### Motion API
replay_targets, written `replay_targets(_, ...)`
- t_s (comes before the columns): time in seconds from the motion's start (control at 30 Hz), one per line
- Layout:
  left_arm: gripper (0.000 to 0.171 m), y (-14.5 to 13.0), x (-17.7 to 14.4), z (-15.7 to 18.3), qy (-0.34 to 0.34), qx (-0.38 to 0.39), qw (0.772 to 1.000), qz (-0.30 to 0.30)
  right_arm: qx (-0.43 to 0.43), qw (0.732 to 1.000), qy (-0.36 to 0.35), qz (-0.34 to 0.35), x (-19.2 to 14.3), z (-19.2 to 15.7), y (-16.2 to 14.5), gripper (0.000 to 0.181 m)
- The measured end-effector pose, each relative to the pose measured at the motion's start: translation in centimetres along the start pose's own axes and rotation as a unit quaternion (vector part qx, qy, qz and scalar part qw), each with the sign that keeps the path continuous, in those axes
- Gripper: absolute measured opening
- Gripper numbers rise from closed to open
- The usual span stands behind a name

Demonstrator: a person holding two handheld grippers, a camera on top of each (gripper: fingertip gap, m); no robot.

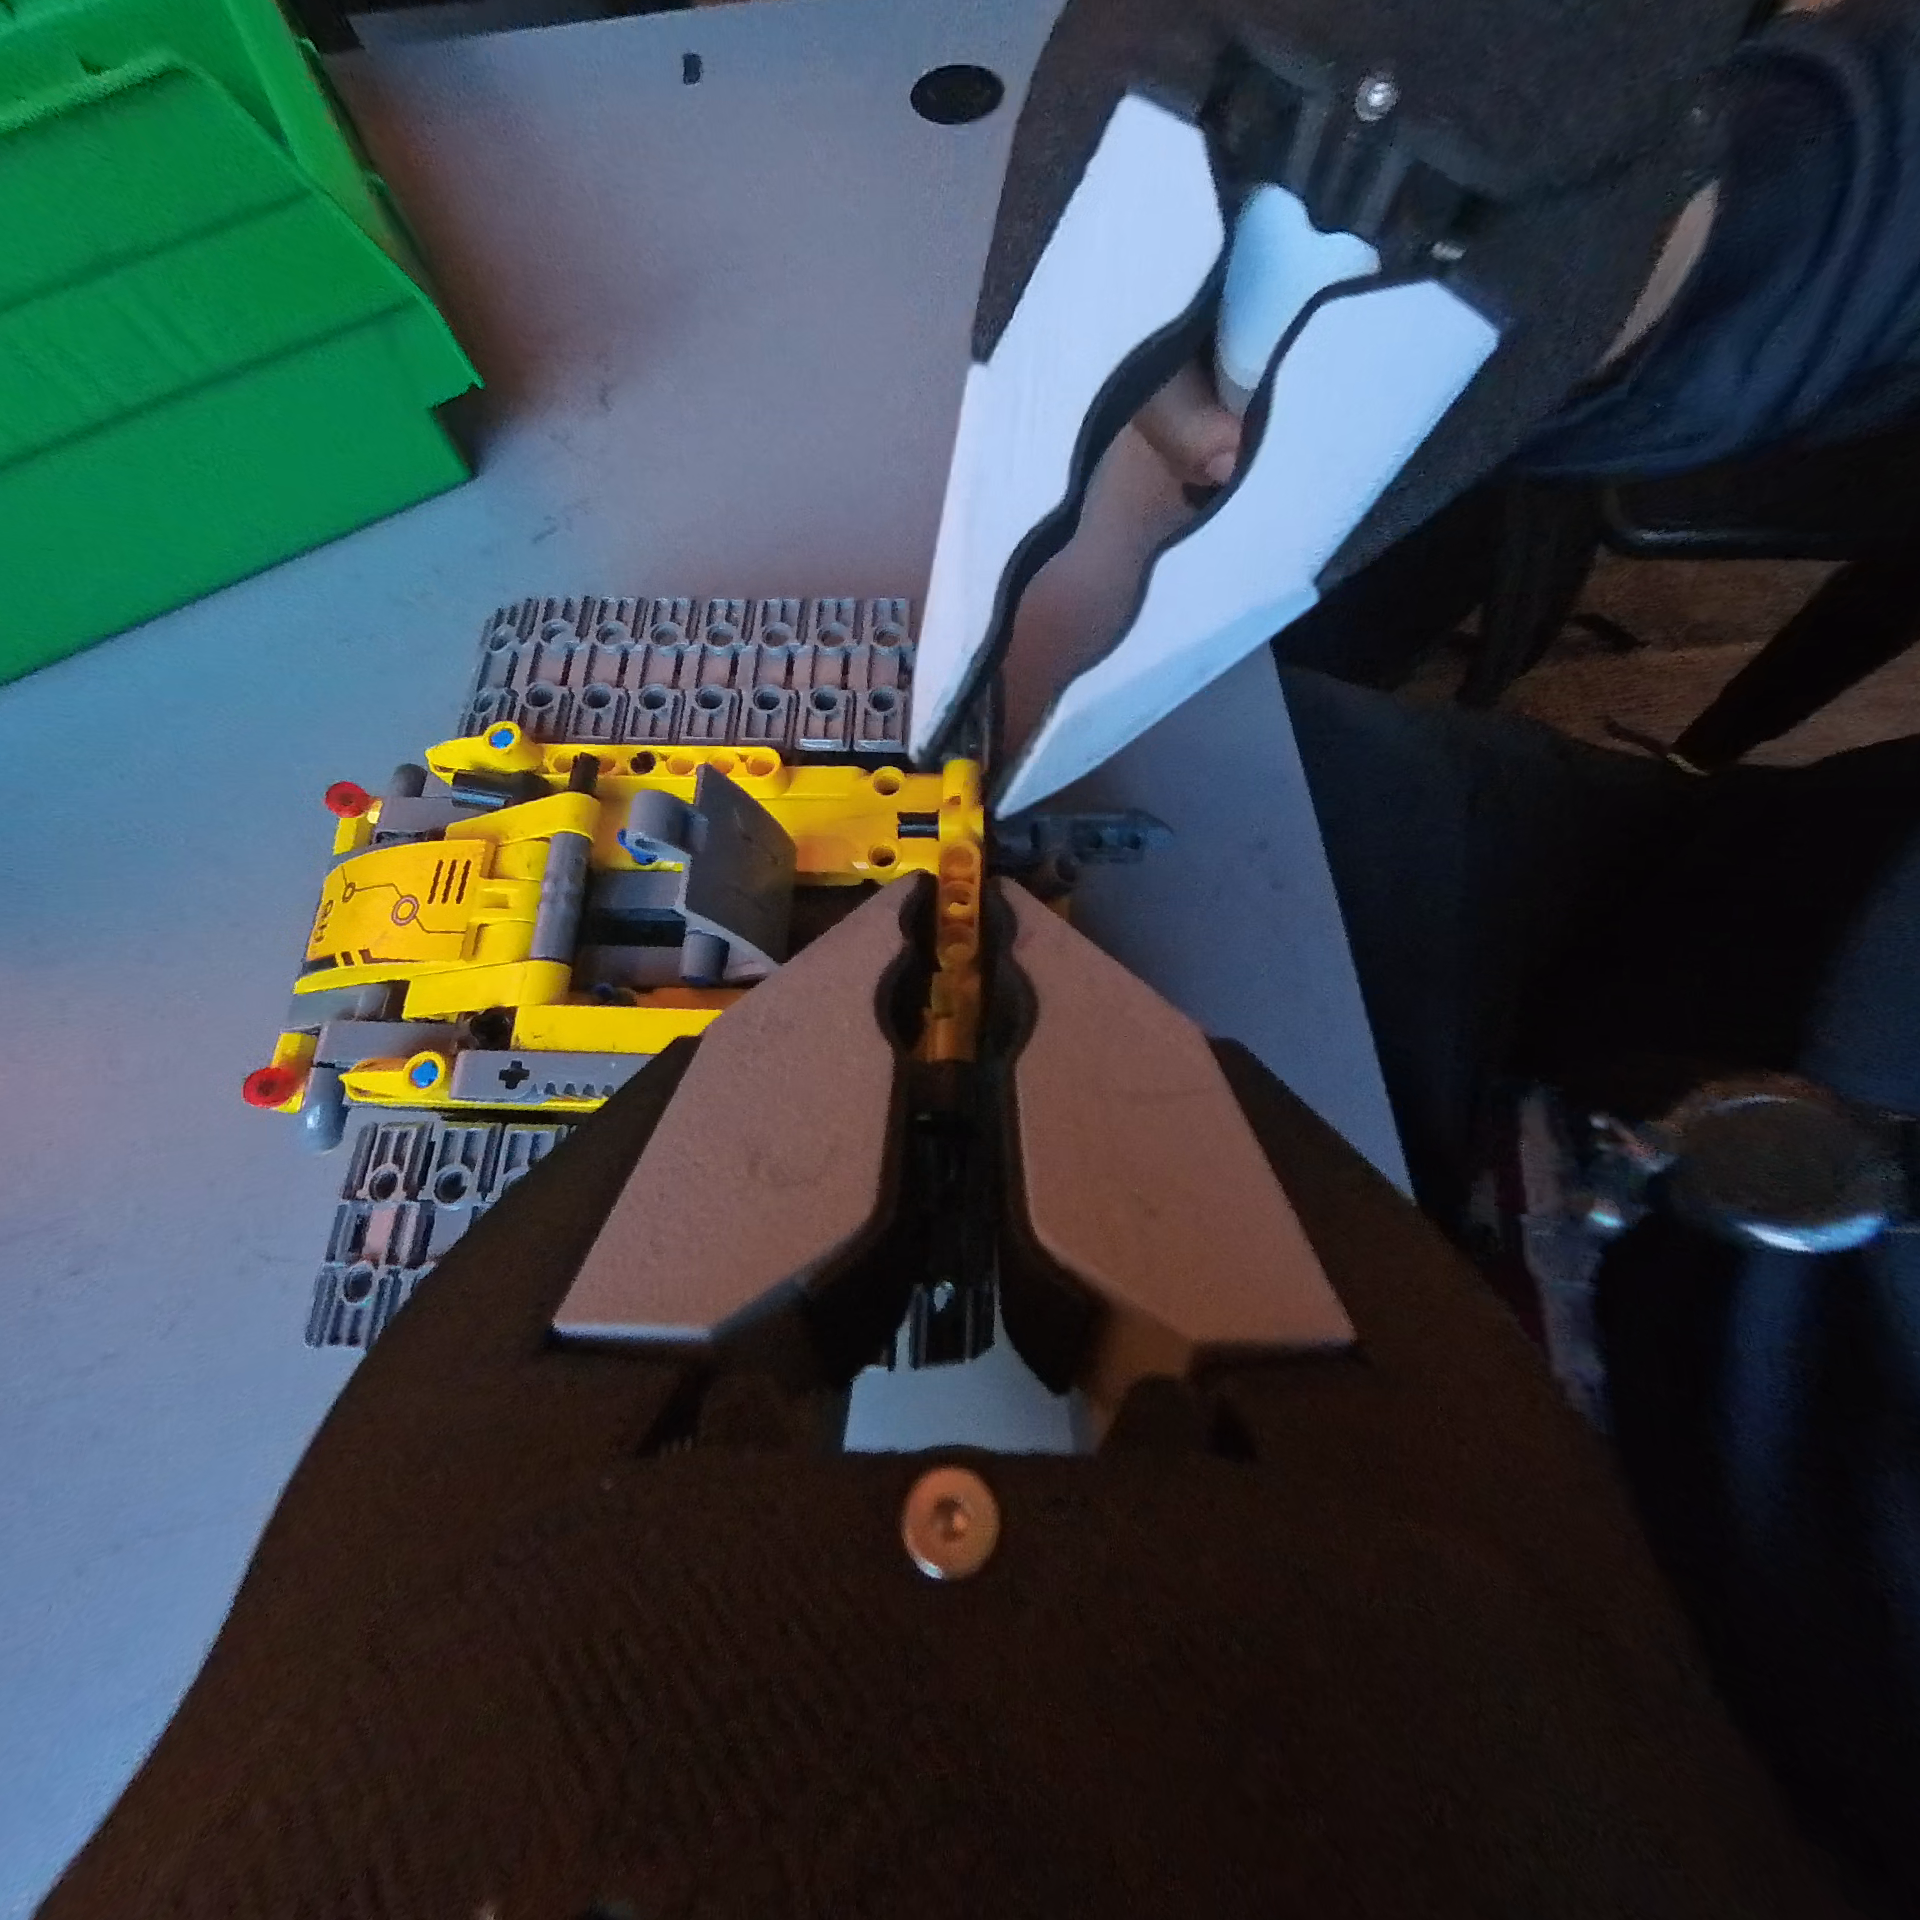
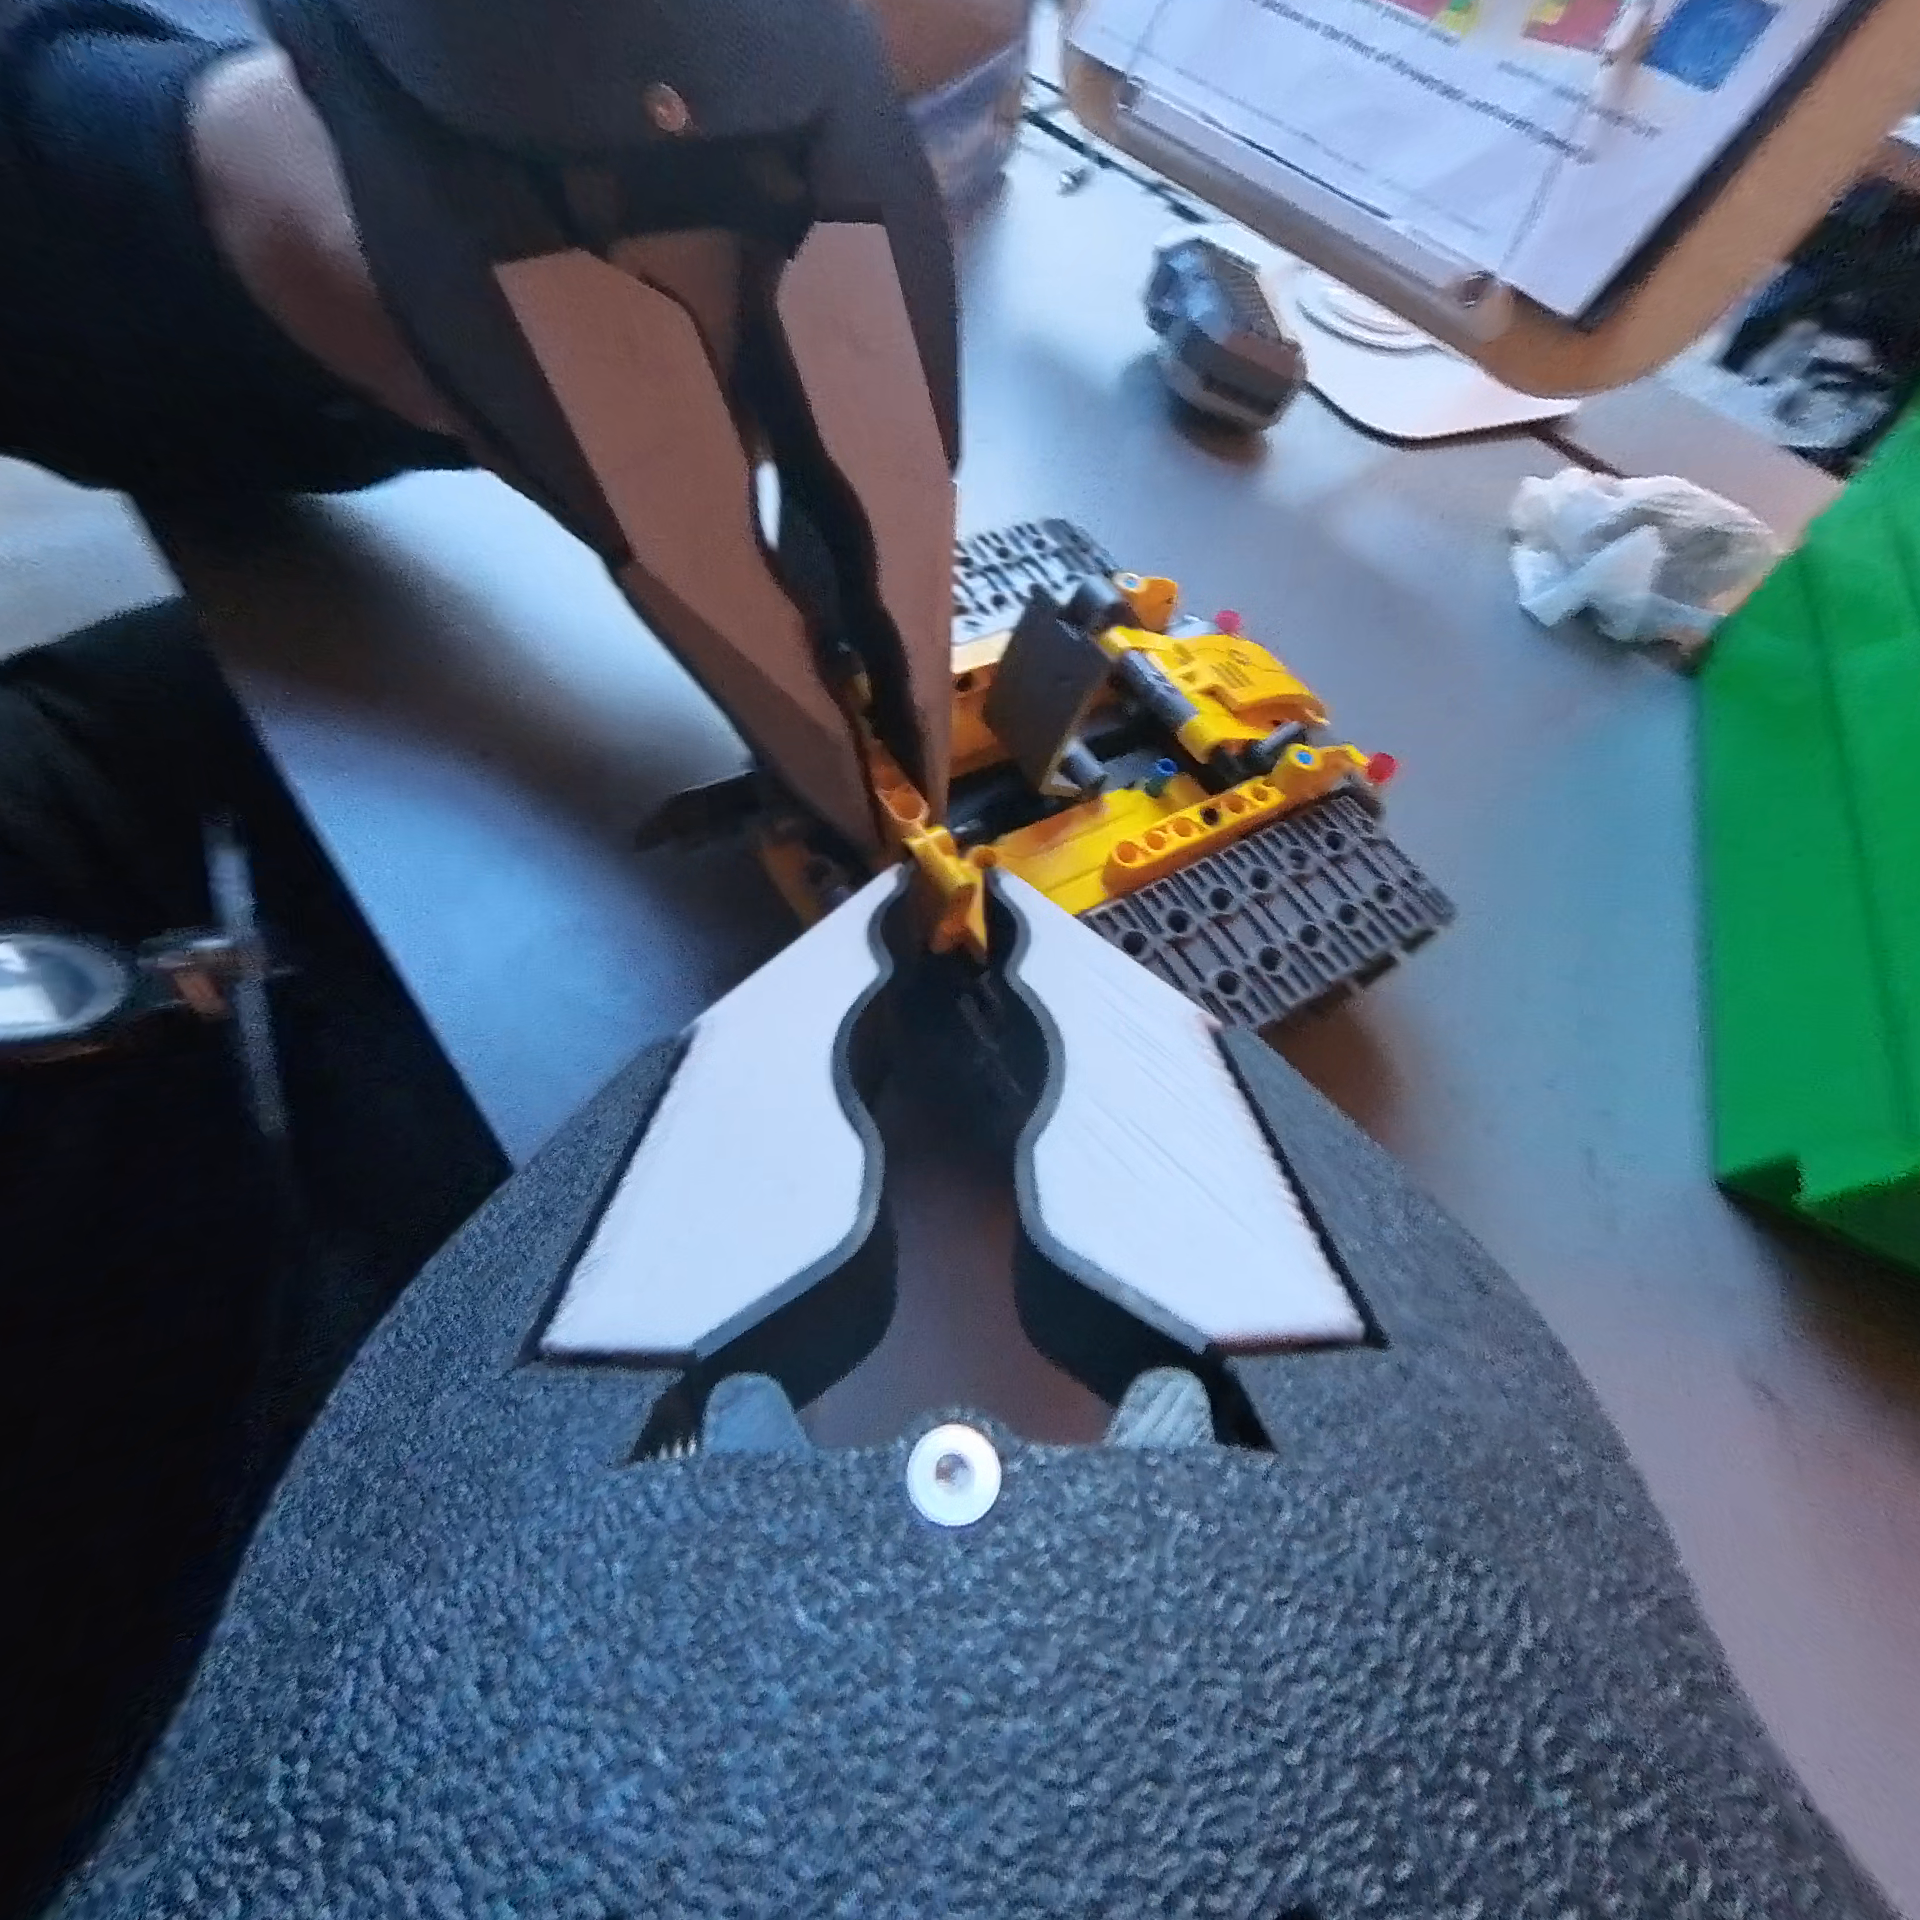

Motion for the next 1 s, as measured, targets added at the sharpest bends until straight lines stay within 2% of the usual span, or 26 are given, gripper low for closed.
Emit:
replay_targets(0.27,0.006,0.1,0.0,0.4,0.027,0.005,1.0,-0.006,0.036,0.998,-0.052,-0.004,-0.1,-0.8,-0.1,0.01)
replay_targets(0.4,0.005,0.2,0.0,0.1,0.002,-0.028,1.0,-0.007,0.033,0.997,-0.074,-0.005,0.0,-1.0,-0.1,0.01)
replay_targets(0.53,0.005,0.2,0.1,0.0,0.008,-0.028,1.0,-0.003,-0.01,0.994,-0.11,-0.013,-0.4,-1.0,0.1,0.009)
replay_targets(0.63,0.005,0.3,0.1,-0.5,0.015,-0.047,0.999,0.005,-0.033,0.994,-0.102,0.003,-1.4,-1.3,0.6,0.009)
replay_targets(0.73,0.006,0.8,-0.4,-1.5,0.049,-0.047,0.997,0.022,0.018,0.997,-0.079,0.017,-1.7,-1.8,0.6,0.019)
replay_targets(0.87,0.006,0.7,-0.2,-1.4,0.082,-0.054,0.995,0.035,0.139,0.986,-0.065,0.073,-1.7,-2.0,-0.2,0.029)
replay_targets(0.93,0.006,0.3,0.3,-0.9,0.077,-0.065,0.995,0.02,0.161,0.982,-0.069,0.074,-1.5,-1.8,-1.1,0.034)
replay_targets(1.0,0.006,0.2,0.1,-0.8,0.104,-0.059,0.993,-0.003,0.165,0.982,-0.066,0.057,-1.2,-1.9,-2.0,0.035)
Point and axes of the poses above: each gripper's, where its closed fingertips meet, x out along the fingers, y out of its top, z = x × y across the jaws, the point moved 6 cm from there along -x, back along the fingers, and after that the axes turned 14 degrees about x, right-handed, at the moved point
